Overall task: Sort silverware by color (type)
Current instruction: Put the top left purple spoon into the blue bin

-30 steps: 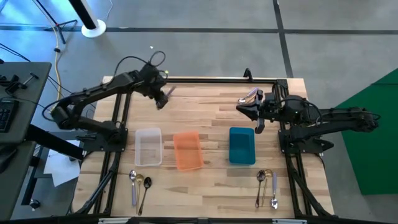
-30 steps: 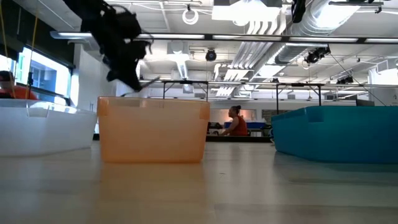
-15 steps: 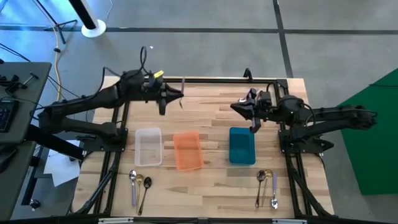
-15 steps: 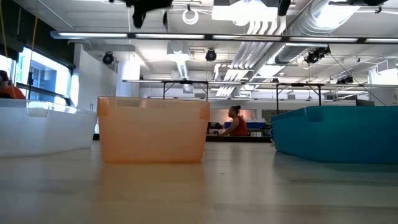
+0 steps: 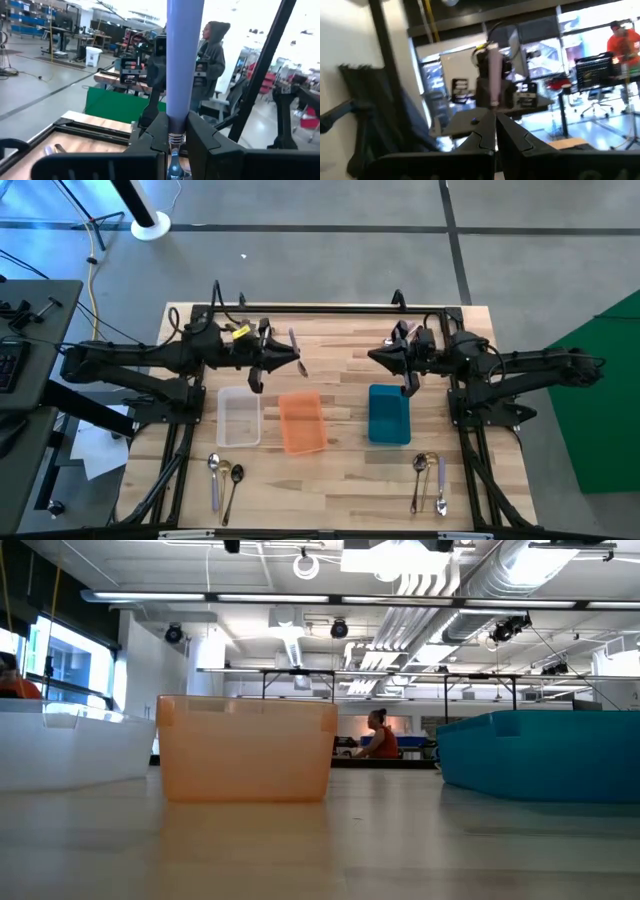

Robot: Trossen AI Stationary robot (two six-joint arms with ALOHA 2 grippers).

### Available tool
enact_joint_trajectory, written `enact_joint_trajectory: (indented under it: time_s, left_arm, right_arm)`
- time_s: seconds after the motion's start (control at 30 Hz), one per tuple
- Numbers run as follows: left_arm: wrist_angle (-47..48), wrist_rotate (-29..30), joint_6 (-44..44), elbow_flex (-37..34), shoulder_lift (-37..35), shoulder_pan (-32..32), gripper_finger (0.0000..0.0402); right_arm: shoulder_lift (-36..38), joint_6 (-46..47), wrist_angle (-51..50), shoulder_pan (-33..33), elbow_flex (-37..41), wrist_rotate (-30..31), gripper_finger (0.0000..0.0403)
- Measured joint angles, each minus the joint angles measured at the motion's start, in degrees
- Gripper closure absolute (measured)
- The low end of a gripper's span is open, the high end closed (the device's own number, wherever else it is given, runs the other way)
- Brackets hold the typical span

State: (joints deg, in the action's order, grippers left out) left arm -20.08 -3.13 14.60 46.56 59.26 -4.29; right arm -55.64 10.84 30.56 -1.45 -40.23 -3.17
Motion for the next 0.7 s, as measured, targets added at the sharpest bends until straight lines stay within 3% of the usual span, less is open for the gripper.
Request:
enact_joint_trajectory:
  time_s: [0.7]
  left_arm:
    - [2.1, 0.8, -2.8, -0.9, -1.1, -0.7, 0.038]
  right_arm:
    - [-1.3, -1.9, -2.1, 0.0, -1.4, -0.3, 0.0403]
